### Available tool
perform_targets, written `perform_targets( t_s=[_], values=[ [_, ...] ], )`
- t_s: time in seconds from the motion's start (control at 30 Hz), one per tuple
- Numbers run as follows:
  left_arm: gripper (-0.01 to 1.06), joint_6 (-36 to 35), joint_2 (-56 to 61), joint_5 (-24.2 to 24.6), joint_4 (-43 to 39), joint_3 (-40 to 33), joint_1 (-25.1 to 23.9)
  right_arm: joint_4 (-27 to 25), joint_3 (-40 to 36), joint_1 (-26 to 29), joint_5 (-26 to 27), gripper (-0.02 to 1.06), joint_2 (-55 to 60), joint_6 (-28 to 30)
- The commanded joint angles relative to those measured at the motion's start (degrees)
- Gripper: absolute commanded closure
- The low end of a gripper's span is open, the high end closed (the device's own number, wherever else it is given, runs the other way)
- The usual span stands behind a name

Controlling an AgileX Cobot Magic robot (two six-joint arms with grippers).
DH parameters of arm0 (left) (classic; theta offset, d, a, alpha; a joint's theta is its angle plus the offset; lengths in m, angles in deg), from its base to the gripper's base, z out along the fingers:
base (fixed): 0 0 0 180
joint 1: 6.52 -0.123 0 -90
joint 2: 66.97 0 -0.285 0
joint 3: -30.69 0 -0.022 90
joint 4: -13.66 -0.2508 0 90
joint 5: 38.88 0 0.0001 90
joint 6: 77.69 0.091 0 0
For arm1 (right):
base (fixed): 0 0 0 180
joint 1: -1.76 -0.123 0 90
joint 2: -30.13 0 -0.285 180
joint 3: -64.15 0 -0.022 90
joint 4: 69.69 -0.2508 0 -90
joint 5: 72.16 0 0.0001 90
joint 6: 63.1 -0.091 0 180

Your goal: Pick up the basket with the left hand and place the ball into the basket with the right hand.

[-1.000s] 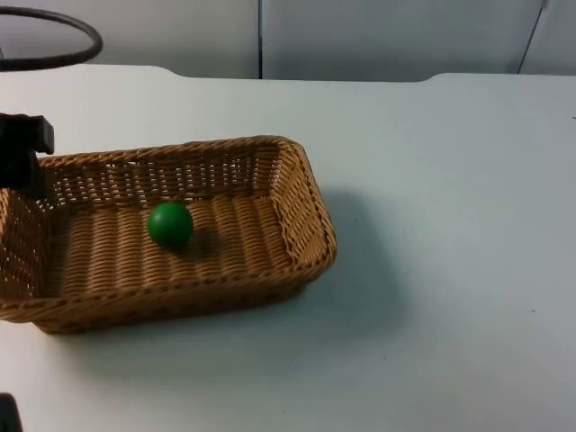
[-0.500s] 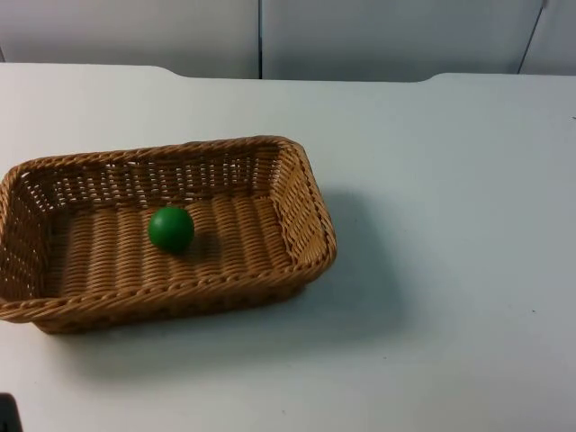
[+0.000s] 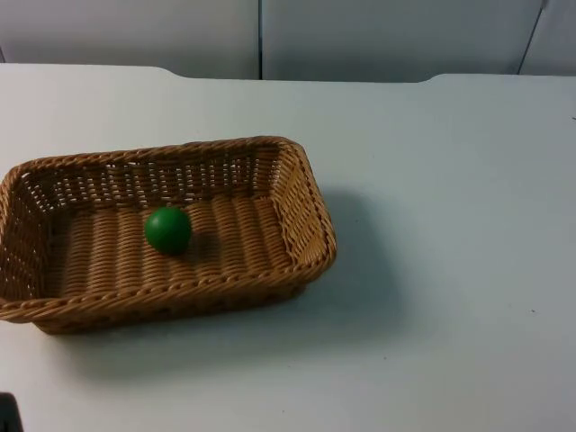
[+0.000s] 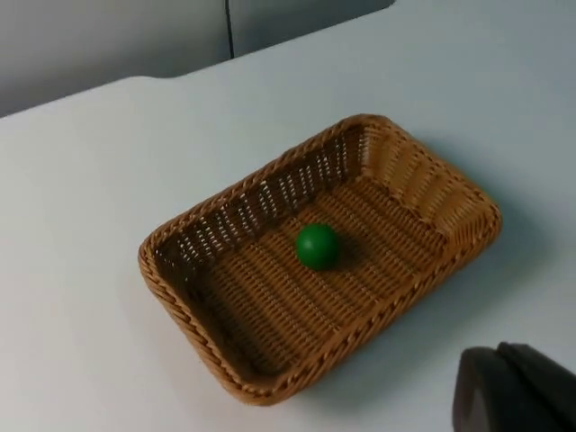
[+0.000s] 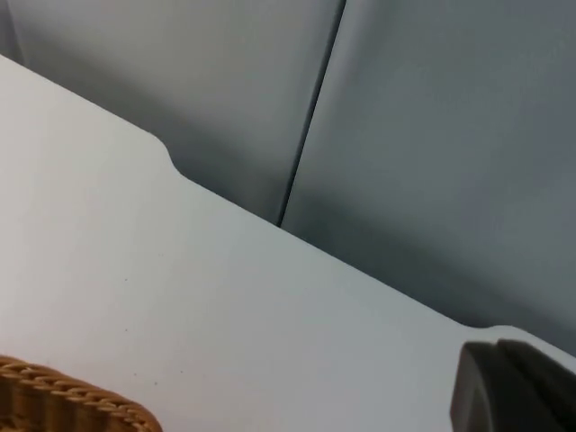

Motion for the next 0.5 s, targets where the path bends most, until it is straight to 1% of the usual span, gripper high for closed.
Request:
perform_targets(
  t_s=[0.0,0.03,0.1,0.13,0.17,0.23,0.27,0.33,0.37,0.4,0.47],
  values=[
    [1.05,0.1,3.4,0.4,0.3,-3.2,0.4,-0.3,0.4,0.0,-1.0,1.05,-0.8,0.6],
    [1.05,-1.4,6.6,-0.8,0.0,-6.5,0.4,-0.3,0.4,0.0,-1.5,1.05,-1.1,0.6],
    [1.05,-3.1,10.1,-2.5,-0.5,-10.1,0.4,-0.4,0.4,0.0,-2.3,1.05,-1.9,1.6],
    [1.05,-3.1,10.1,-2.5,-0.5,-10.1,0.4,-0.4,0.4,0.0,-2.3,1.05,-1.9,1.6],
    [1.05,-4.0,11.8,-2.7,-1.4,-11.8,0.4,-0.5,0.4,0.0,-2.8,1.05,-2.0,2.4],
    [1.05,-7.2,15.0,-2.4,-4.2,-14.0,0.4,-0.6,0.4,0.0,-4.6,1.05,-3.2,3.9],
    [1.05,-7.2,15.0,-2.4,-4.2,-14.0,0.4,-0.6,0.4,0.0,-4.6,1.05,-3.2,3.9],
    [1.05,-7.7,17.5,-2.6,-5.0,-14.0,0.3,-0.8,0.4,0.0,-6.2,1.05,-4.1,6.3],
    [1.05,-7.8,18.4,-2.3,-5.0,-14.0,0.3,-1.7,0.4,0.0,-6.9,1.05,-4.9,8.2],
    [1.05,-7.8,18.4,-2.3,-5.0,-14.0,0.3,-1.7,0.4,0.0,-6.9,1.05,-4.9,8.2],
    [1.05,-8.2,20.5,-1.0,-5.3,-14.0,0.3,-4.8,0.4,0.0,-8.4,1.05,-6.9,12.8]
  ],
)
